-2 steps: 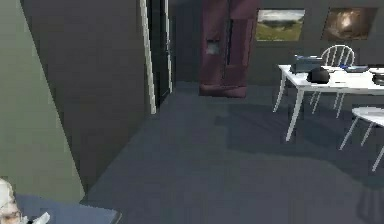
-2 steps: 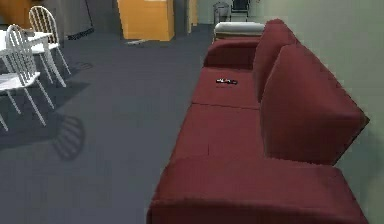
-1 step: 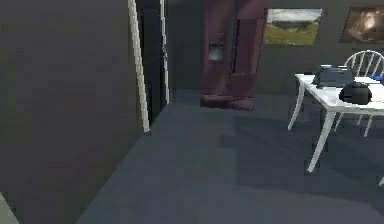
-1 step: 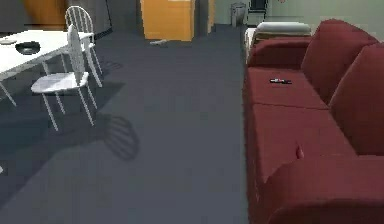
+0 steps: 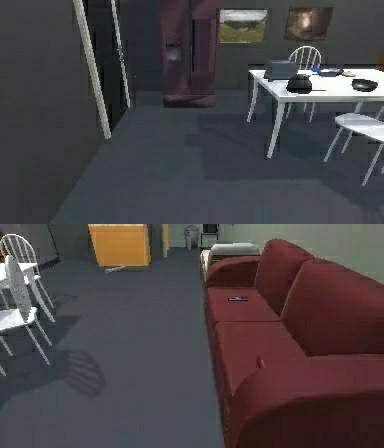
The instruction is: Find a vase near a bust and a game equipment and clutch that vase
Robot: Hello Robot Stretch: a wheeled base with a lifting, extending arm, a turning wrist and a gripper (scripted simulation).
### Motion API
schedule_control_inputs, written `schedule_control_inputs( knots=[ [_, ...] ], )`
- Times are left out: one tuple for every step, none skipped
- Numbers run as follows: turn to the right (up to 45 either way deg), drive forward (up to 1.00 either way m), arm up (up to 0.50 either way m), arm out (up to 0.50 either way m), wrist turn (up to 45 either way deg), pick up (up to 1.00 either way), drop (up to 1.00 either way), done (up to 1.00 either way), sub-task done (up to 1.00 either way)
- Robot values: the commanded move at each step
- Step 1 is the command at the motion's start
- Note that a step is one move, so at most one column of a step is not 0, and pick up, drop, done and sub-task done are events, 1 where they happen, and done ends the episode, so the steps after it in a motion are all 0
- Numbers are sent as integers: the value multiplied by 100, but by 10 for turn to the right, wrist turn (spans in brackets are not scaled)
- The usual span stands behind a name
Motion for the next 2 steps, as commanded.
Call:
schedule_control_inputs(
  knots=[
    [0, 5, 0, 0, 0, 0, 0, 0, 0],
    [-450, 0, 0, 0, 0, 0, 0, 0, 0]
  ],
)
